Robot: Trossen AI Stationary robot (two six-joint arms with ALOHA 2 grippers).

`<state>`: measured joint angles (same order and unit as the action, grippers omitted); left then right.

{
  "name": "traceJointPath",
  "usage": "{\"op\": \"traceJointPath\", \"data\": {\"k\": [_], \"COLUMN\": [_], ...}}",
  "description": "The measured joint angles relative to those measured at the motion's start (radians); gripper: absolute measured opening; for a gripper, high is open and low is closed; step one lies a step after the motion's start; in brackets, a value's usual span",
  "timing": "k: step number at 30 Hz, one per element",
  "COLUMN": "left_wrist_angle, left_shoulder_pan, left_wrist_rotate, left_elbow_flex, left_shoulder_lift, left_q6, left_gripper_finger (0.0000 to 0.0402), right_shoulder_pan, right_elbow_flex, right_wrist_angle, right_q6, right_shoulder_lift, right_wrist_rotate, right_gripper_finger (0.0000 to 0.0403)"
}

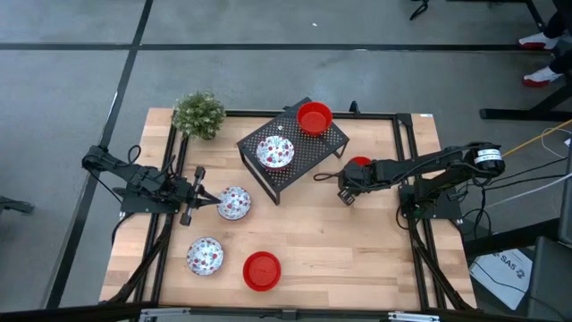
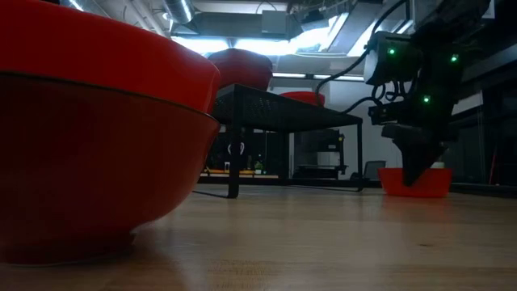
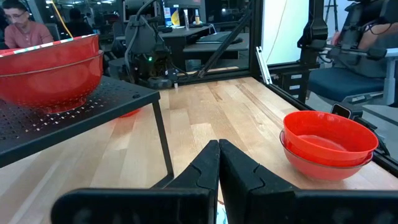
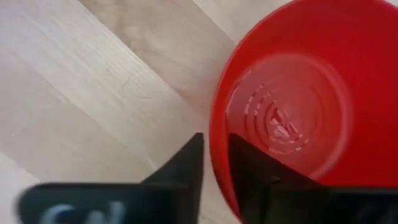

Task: Pick & Place Mini bowls
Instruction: Stack the red bowl on the red bowl on the shelf

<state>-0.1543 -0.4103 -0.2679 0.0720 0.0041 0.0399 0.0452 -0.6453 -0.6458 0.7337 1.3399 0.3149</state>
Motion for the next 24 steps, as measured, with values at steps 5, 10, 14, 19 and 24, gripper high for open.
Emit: {"op": "traceJointPath", "data": {"k": [5, 10, 14, 19, 24], "left_wrist_angle": [0.000, 0.000, 0.000, 0.000, 0.000], "left_shoulder_pan": [0.000, 0.000, 0.000, 0.000, 0.000], "left_wrist_rotate": [0.000, 0.000, 0.000, 0.000, 0.000], "left_elbow_flex": [0.000, 0.000, 0.000, 0.000, 0.000], "left_shoulder_lift": [0.000, 0.000, 0.000, 0.000, 0.000], "left_q6": [0.000, 0.000, 0.000, 0.000, 0.000], "left_gripper_finger": [0.0004, 0.0004, 0.0004, 0.0004, 0.0004], "right_shoulder_pan": [0.000, -0.014, -0.039, -0.073, -0.109], "right_elbow_flex": [0.000, -0.002, -0.024, -0.068, -0.116], "right_wrist_angle": [-0.003, -0.002, -0.006, -0.004, -0.005], "right_q6": [0.000, 0.023, 0.024, 0.054, 0.061], "right_shoulder_lift": [-0.001, -0.001, -0.001, -0.001, 0.000], "right_wrist_rotate": [-0.018, -0.048, -0.070, -0.083, -0.085], "right_gripper_finger": [0.0012, 0.0019, 0.0007, 0.0010, 0.0005]}}
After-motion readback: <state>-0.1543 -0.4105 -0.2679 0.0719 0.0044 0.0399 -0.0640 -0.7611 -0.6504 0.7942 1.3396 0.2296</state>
